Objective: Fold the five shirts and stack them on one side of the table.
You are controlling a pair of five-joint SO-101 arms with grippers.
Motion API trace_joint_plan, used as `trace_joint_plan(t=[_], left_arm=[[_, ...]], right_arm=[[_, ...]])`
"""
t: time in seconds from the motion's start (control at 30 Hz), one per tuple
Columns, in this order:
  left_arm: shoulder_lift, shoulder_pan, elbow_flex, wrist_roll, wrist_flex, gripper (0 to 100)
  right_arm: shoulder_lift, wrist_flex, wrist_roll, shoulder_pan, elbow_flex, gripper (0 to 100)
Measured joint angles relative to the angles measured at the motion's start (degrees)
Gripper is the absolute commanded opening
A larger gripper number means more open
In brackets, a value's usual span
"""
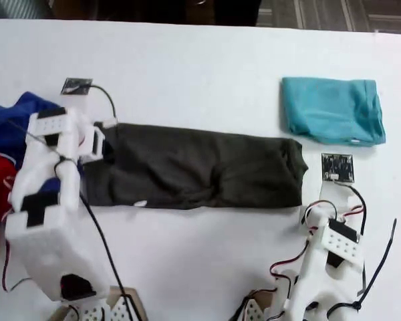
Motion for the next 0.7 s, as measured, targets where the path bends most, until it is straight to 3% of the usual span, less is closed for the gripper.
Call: trace_joint_plan(t=[0.4, 0.7], left_arm=[[14.07, 6.86, -18.64, 0.53, 16.70, 27], [24.26, 10.29, -32.70, 0.53, 29.27, 2]], right_arm=[[0.00, 0.00, 0.00, 0.00, 0.00, 2.0], [0.00, 0.00, 0.00, 0.00, 0.00, 2.1]])
